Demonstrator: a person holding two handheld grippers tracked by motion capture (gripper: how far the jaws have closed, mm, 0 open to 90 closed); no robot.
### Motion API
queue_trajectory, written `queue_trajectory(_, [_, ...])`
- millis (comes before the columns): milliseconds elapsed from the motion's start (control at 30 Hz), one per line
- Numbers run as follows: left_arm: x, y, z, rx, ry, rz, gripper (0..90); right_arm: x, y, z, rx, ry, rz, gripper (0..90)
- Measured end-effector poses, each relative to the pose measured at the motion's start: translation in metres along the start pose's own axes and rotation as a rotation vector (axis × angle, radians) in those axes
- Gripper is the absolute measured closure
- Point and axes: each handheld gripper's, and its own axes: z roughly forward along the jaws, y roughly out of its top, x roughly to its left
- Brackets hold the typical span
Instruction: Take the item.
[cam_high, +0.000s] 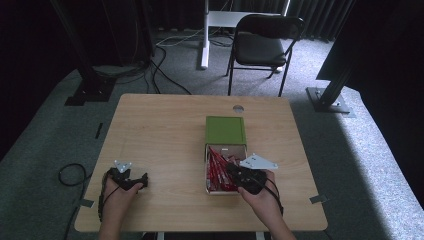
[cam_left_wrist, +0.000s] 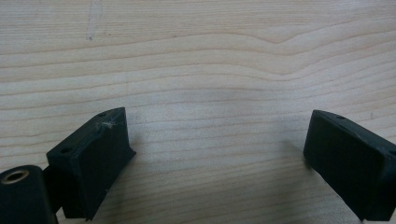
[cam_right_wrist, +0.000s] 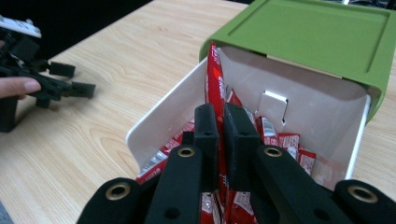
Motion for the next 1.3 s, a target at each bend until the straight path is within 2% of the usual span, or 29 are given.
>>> queue_trajectory(200, [0.000, 0.000, 0.000, 0.000, 0.000, 0.000, 8.0, 0.001, 0.005, -0.006, -0.024, 0.009, 0.004, 84.7])
queue_trajectory(467, [0.000, 0.000, 0.000, 0.000, 0.000, 0.000, 8.0, -0.002, 0.014, -0.012, -0.056, -0.004, 0.009, 84.6])
queue_trajectory(800, [0.000, 0.000, 0.000, 0.000, 0.000, -0.001, 8.0, -0.017, 0.022, -0.018, -0.084, -0.042, 0.025, 84.7])
queue_trajectory(1300, [0.000, 0.000, 0.000, 0.000, 0.000, 0.000, 8.0, -0.044, 0.023, -0.030, -0.110, -0.108, 0.061, 84.7])
